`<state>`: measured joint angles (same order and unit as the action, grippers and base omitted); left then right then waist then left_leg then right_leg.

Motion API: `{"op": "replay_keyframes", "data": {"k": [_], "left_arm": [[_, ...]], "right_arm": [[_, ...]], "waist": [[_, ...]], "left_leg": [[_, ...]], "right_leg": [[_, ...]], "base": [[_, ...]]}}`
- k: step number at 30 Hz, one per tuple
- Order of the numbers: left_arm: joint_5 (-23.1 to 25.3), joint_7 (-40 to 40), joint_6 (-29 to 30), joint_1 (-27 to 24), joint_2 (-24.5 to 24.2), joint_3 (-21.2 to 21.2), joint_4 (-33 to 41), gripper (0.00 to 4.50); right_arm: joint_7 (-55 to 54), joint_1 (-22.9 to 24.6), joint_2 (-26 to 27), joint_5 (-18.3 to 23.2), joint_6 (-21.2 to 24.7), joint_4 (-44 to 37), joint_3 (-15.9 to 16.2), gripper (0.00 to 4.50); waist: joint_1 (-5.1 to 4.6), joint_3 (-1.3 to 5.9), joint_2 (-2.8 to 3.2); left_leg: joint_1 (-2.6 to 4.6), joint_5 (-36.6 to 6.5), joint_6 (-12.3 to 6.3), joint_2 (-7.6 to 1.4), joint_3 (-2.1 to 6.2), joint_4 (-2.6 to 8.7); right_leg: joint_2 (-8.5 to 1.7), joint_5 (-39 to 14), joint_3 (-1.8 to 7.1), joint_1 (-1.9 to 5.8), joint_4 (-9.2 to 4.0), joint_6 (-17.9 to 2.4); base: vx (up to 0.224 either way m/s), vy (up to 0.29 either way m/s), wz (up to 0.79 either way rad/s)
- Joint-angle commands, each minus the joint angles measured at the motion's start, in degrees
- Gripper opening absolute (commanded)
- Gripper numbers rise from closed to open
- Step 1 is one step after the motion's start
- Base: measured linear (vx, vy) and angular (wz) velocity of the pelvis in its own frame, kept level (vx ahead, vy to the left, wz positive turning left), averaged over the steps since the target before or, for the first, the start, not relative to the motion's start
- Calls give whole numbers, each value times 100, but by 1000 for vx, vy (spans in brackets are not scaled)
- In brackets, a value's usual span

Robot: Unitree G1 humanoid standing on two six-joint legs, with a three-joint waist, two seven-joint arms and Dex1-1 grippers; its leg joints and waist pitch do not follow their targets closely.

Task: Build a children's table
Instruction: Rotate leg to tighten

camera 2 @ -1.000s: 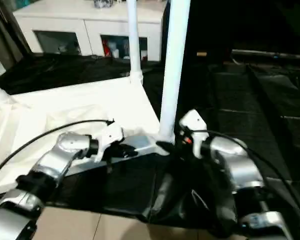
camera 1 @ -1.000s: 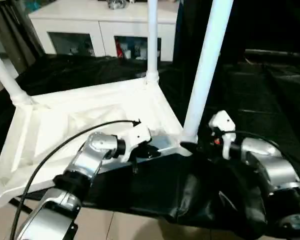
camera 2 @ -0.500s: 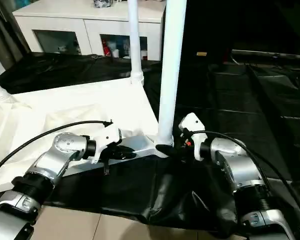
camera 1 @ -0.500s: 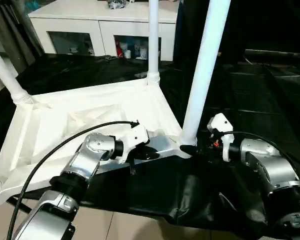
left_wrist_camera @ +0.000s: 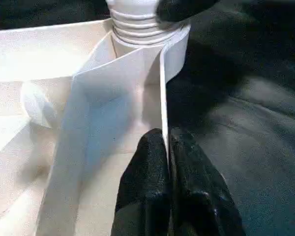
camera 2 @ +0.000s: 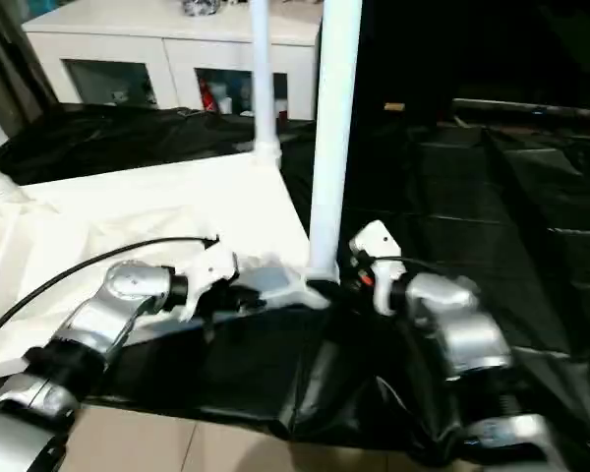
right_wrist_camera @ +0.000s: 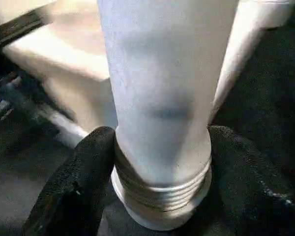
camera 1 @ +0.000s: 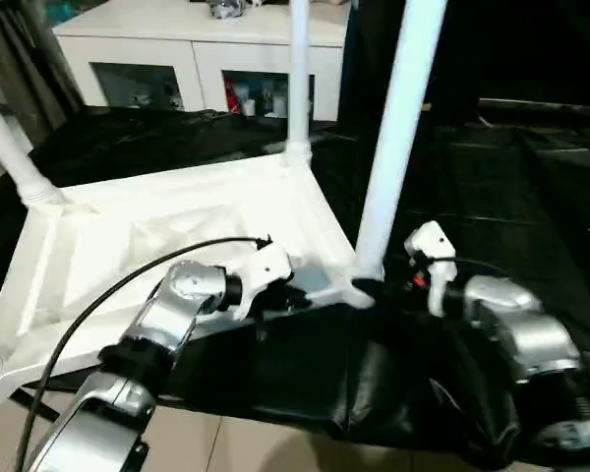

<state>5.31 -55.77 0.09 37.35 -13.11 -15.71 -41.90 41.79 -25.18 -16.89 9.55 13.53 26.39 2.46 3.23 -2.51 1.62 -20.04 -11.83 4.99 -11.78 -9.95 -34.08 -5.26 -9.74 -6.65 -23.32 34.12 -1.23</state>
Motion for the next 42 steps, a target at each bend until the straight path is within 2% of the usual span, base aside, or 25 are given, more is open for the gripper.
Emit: {"op": "replay_keyframes", "data": {"k": [1,2,3,4,6,8,9,10,11,12,13,15,17,18,19,20,23,28,34,42], "left_arm": [[-37,653,54,203,298,152,-148,0],[35,1022,131,331,453,173,-296,0],[48,1143,162,372,510,186,-341,0],[67,1319,208,433,592,204,-405,0],[88,1806,372,609,861,264,-566,0],[94,1912,385,697,1027,249,-636,0],[103,1909,362,704,1040,240,-649,0],[138,1877,293,724,1062,211,-697,0],[154,1797,254,720,1061,187,-708,0],[159,1726,241,694,1032,171,-687,0],[160,1669,226,676,996,158,-684,0],[157,1596,201,652,942,147,-683,0],[152,1447,142,597,810,126,-661,0],[149,1361,99,571,751,103,-647,0],[142,1249,36,526,684,83,-614,0],[134,1121,-42,474,612,62,-583,0],[78,636,-313,260,350,-3,-445,0],[-223,-159,-540,-36,19,9,-87,0],[-454,-695,-357,-205,-108,16,288,0],[-467,-876,-353,-246,-176,47,352,0]], "right_arm": [[-878,31,255,-161,175,363,-60,270],[-1480,8,483,-211,177,485,-203,270],[-1661,-5,556,-224,179,518,-244,269],[-1924,-24,663,-243,181,568,-305,269],[-2562,-112,1012,-261,135,676,-443,269],[-2690,-170,1201,-360,-69,681,-349,269],[-2675,-173,1221,-367,-103,676,-335,269],[-2674,-170,1265,-392,-195,653,-316,323],[-2672,-172,1293,-360,-271,619,-352,337],[-2610,-178,1284,-308,-270,590,-383,337],[-2572,-190,1258,-284,-278,571,-397,337],[-2473,-203,1204,-272,-287,543,-385,371],[-2039,-192,1006,-219,-221,427,-288,382],[-1862,-180,902,-225,-179,370,-237,382],[-1631,-159,767,-238,-159,288,-161,382],[-1392,-139,630,-241,-152,211,-94,382],[-611,-88,141,-192,-124,-35,49,382],[472,-76,-480,-94,-227,-206,175,382],[1005,-57,-709,-50,-161,-278,345,382],[1284,-60,-687,-139,-219,-182,505,382]], "waist": [[14,338,-79],[-10,324,-102],[-13,325,-77],[-26,329,-97],[-10,341,-44],[-9,358,-73],[4,365,-64],[8,367,-69],[19,378,-55],[19,382,-67],[24,387,-60],[22,382,-58],[16,375,-58],[16,375,-58],[6,368,-100],[16,364,-84],[16,366,-103],[18,357,-114],[40,363,-110],[66,361,-118]], "left_leg": [[-27,-789,-326,-97,22,392],[0,-877,-284,-95,5,394],[36,-1005,-247,-81,5,389],[12,-989,-241,-70,8,393],[1,-900,-251,-78,18,395],[-10,-850,-253,-72,16,390],[-22,-774,-308,-72,13,384],[-32,-749,-343,-70,12,380],[-36,-660,-421,-76,11,373],[-44,-636,-448,-76,12,372],[-48,-614,-477,-72,10,367],[-48,-602,-543,-78,9,368],[-57,-664,-565,-80,12,370],[-57,-664,-565,-80,12,370],[-62,-697,-589,-71,6,369],[-57,-729,-594,-73,7,367],[-79,-725,-636,-80,18,363],[-60,-726,-647,-110,10,369],[-50,-660,-653,-130,-1,363],[-48,-663,-592,-131,1,369]], "right_leg": [[-337,-2208,279,348,-502,-747],[-316,-2274,281,312,-538,-709],[-323,-2383,288,289,-561,-695],[-319,-2393,288,311,-556,-681],[-333,-2243,306,310,-543,-700],[-326,-2047,308,325,-522,-748],[-322,-1830,316,340,-504,-799],[-323,-1735,319,347,-492,-828],[-320,-1422,326,356,-453,-935],[-319,-1344,326,369,-440,-966],[-321,-1288,324,376,-430,-992],[-321,-1247,320,380,-427,-1039],[-324,-1310,318,391,-432,-1042],[-324,-1310,318,391,-432,-1042],[-310,-1374,315,402,-446,-1004],[-326,-1493,315,399,-454,-978],[-330,-1599,313,420,-455,-913],[-330,-1668,322,376,-449,-950],[-330,-1465,331,363,-411,-1095],[-337,-1564,333,362,-416,-1031]], "base": [[0,0,0],[0,0,0],[0,0,0],[0,0,0],[0,0,0],[0,0,0],[0,0,0],[0,0,0],[0,0,0],[0,0,0],[0,0,0],[0,0,0],[0,0,0],[0,0,0],[0,0,0],[0,0,0],[0,0,0],[0,0,0],[0,0,0],[0,0,0]]}}
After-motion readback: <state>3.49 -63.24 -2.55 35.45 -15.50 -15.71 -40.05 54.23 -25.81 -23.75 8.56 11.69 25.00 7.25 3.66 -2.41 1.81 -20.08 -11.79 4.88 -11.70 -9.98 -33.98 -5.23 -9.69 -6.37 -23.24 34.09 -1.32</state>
